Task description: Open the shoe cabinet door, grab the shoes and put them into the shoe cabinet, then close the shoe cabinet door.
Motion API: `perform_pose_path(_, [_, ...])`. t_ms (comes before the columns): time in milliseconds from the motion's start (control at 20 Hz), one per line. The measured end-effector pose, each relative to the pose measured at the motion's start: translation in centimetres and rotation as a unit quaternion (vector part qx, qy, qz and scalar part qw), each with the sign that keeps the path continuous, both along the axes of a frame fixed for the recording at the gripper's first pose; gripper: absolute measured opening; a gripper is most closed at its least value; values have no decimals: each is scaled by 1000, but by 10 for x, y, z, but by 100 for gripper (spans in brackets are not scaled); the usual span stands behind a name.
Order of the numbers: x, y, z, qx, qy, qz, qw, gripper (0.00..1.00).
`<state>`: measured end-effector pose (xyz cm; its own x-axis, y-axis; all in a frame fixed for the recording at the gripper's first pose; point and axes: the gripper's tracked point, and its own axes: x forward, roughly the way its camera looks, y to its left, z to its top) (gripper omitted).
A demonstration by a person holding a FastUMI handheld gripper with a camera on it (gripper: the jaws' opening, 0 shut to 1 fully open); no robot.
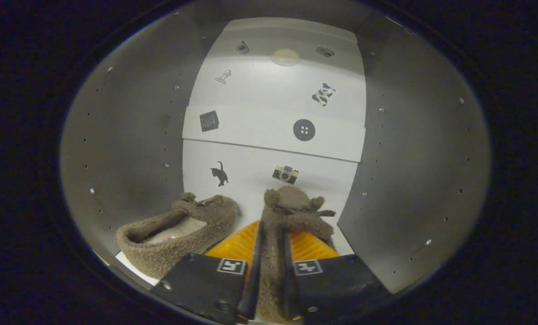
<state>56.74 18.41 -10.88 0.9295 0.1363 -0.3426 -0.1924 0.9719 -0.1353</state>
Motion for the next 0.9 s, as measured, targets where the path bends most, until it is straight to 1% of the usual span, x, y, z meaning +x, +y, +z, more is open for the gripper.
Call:
perform_pose_path(100, [-11,4,1,4,10,6,1000,47])
perform_pose_path(150, [-16,2,5,2,10,1,1000,58])
perform_pose_path(200, [-22,1,11,0,4,-3,1000,67])
perform_pose_path(400, [-60,3,39,3,-16,11,1000,99])
perform_pose_path(500, [-89,6,56,23,-15,18,999,100])
perform_pose_path(650, [-147,6,89,47,-13,31,998,100])
perform_pose_path(700, [-168,0,101,45,-14,27,999,100])
perform_pose_path(850, [-234,-23,142,31,-32,-6,999,100])
perform_pose_path(900, [-257,-24,155,37,-36,-4,999,100])
